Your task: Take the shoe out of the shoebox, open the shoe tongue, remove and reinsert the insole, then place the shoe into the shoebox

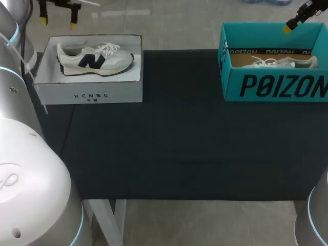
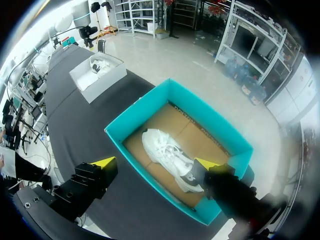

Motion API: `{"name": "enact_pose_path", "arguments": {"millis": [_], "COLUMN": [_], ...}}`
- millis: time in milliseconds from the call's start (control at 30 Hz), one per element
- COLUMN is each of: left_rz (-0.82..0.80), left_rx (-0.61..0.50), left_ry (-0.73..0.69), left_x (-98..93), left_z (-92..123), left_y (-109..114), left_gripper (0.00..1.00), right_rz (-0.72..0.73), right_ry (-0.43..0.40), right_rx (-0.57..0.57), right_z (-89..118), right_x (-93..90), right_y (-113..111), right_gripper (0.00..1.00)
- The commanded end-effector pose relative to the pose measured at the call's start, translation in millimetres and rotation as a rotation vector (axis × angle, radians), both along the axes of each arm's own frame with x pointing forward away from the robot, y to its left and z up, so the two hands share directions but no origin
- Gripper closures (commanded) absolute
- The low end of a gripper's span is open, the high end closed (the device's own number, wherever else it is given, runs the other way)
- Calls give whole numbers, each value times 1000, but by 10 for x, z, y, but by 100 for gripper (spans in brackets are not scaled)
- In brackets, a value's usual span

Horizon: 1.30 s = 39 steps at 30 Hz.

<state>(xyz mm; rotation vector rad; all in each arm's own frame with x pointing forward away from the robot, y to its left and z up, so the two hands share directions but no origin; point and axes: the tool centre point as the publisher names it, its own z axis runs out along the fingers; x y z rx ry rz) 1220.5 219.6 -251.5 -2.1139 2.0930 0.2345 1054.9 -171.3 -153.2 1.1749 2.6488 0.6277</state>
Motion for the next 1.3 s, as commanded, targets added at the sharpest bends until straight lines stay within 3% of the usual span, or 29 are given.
{"name": "enact_pose_path", "arguments": {"millis": [33, 500, 800, 1300], "left_rz": [-109, -41, -23, 20], "left_rx": [-219, -214, -222, -233], "left_ry": [593, 434, 443, 498], "left_x": [56, -6, 6, 41], "left_z": [-23, -182, -261, -630], "left_y": [60, 150, 109, 164], "left_gripper": [0, 0, 0, 0], "right_rz": [0, 0, 0, 0], "right_ry": [0, 0, 0, 0], "right_rx": [-1, -1, -1, -1], "right_z": [-3, -3, -3, -3], "right_x": [5, 5, 5, 5], "right_y": [-3, -3, -3, -3], "right_gripper": [0, 0, 0, 0]}}
